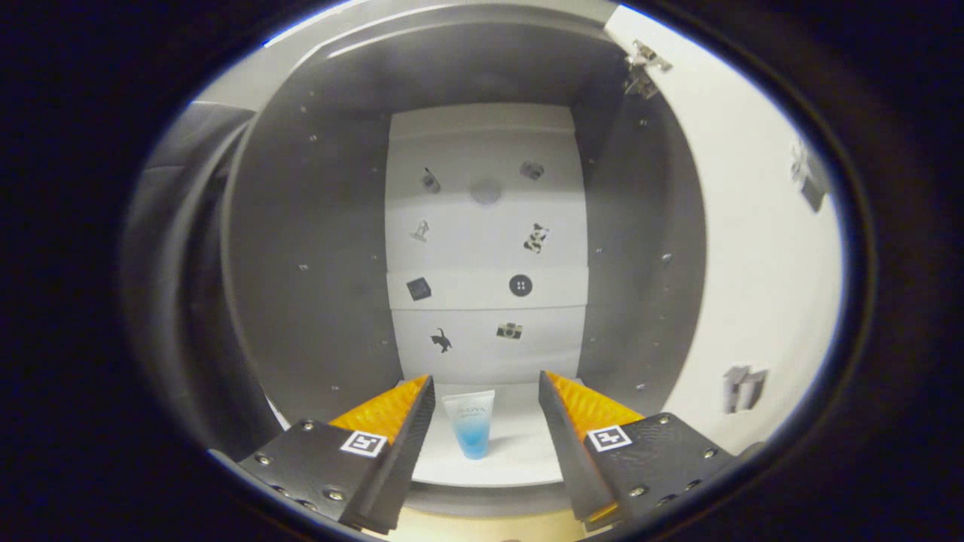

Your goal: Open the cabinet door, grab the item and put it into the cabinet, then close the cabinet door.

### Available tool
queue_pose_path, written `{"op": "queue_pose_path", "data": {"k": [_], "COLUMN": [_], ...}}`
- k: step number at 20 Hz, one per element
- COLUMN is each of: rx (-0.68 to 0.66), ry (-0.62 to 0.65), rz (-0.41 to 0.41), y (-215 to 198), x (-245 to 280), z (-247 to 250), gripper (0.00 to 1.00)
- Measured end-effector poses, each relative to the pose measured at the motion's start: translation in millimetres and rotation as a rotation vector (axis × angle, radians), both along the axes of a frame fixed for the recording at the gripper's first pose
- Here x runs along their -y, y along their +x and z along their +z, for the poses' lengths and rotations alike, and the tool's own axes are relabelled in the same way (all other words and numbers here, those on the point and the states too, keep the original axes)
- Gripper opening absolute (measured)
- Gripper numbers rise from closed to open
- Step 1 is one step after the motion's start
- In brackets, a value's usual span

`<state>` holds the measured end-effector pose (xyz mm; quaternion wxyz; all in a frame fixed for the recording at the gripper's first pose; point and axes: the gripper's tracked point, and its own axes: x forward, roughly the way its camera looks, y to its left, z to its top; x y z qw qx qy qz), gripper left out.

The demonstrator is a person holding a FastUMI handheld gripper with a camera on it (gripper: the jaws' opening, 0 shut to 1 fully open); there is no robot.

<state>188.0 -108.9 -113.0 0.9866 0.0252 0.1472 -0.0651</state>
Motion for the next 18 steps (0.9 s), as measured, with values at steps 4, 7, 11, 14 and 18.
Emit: {"op": "queue_pose_path", "data": {"k": [4,7,11,14,18], "rx": [0.049,0.055,0.070,0.079,0.085], "ry": [-0.040,-0.038,-0.024,-0.020,-0.030], "rz": [-0.007,-0.007,-0.028,-0.060,-0.122], "y": [-56.3,-99.1,-153.4,-192.3,-242.8], "x": [-3.4,-8.8,-8.6,-1.2,20.9], "z": [40.1,57.5,81.4,96.7,113.2], "gripper": [0.82,0.82,0.82,0.82,0.82]}}
